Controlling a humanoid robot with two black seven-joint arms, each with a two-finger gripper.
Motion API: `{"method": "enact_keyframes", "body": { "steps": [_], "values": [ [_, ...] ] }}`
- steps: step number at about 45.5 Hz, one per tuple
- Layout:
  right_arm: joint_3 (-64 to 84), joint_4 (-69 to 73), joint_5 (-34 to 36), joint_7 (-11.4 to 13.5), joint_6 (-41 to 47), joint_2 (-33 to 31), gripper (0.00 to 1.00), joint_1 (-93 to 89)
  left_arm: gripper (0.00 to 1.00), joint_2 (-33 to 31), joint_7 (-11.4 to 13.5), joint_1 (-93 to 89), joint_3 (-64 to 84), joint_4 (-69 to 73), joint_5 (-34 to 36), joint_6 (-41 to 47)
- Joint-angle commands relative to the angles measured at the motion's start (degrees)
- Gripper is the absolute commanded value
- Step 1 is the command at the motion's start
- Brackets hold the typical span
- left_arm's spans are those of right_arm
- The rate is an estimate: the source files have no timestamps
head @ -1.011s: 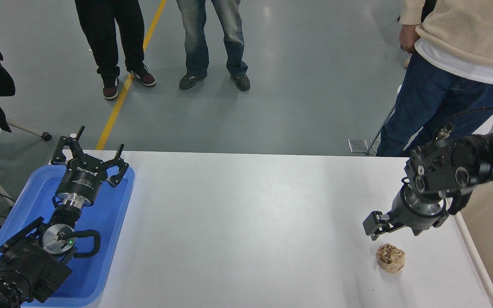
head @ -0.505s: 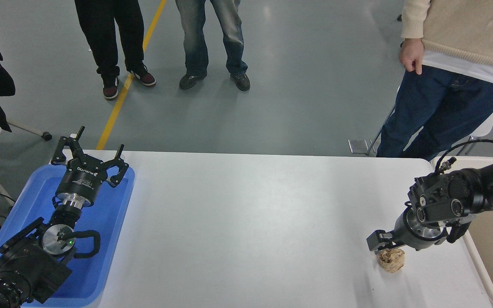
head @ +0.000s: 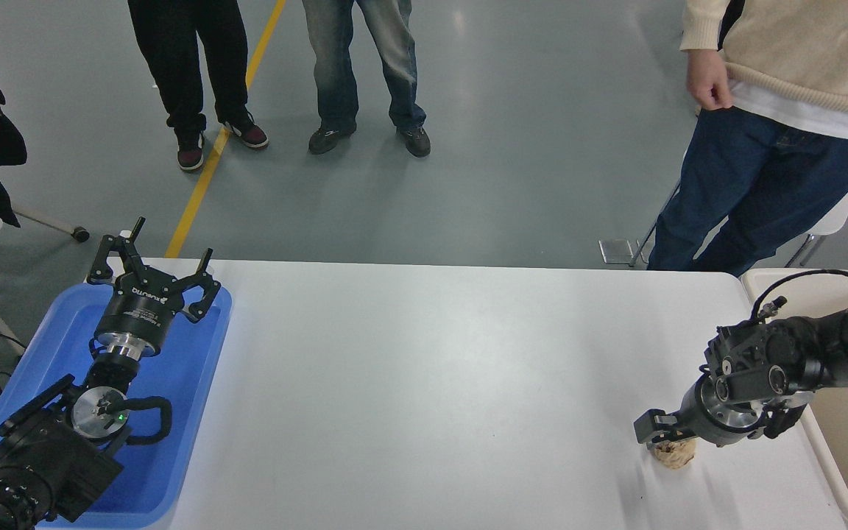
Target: Pick up paper ball place in dustbin
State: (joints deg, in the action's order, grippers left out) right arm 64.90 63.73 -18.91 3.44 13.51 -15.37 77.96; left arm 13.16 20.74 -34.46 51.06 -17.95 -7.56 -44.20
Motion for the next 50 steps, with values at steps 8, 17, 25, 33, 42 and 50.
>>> {"method": "enact_keyframes", "body": {
  "steps": [8,17,25,33,42,50],
  "values": [
    [-2.1,-3.3,0.2,0.1,-0.8,0.0,1.0,-3.2,1.0,0.0,0.0,0.0,0.0,0.0,0.0,0.0],
    [-2.7,-5.1,0.1,0.1,-0.8,0.0,1.0,-4.6,1.0,0.0,0.0,0.0,0.0,0.0,0.0,-0.1],
    [-2.5,-7.0,-0.2,0.1,-1.1,0.1,0.99,-5.6,1.0,-0.1,0.0,0.0,0.0,0.0,0.0,-0.1],
    [-2.7,-7.7,-0.3,0.0,-1.2,0.1,0.99,-6.4,1.0,0.0,0.0,0.0,0.0,0.0,0.0,0.0],
    [-2.8,-7.7,-0.1,0.0,-1.2,0.1,0.99,-7.0,1.0,-0.1,0.0,0.0,0.0,0.0,0.0,0.0],
    [-3.3,-7.7,-0.2,0.0,-1.2,0.1,0.97,-7.3,1.0,0.0,0.0,0.0,0.0,0.0,0.0,0.0]
  ]
}}
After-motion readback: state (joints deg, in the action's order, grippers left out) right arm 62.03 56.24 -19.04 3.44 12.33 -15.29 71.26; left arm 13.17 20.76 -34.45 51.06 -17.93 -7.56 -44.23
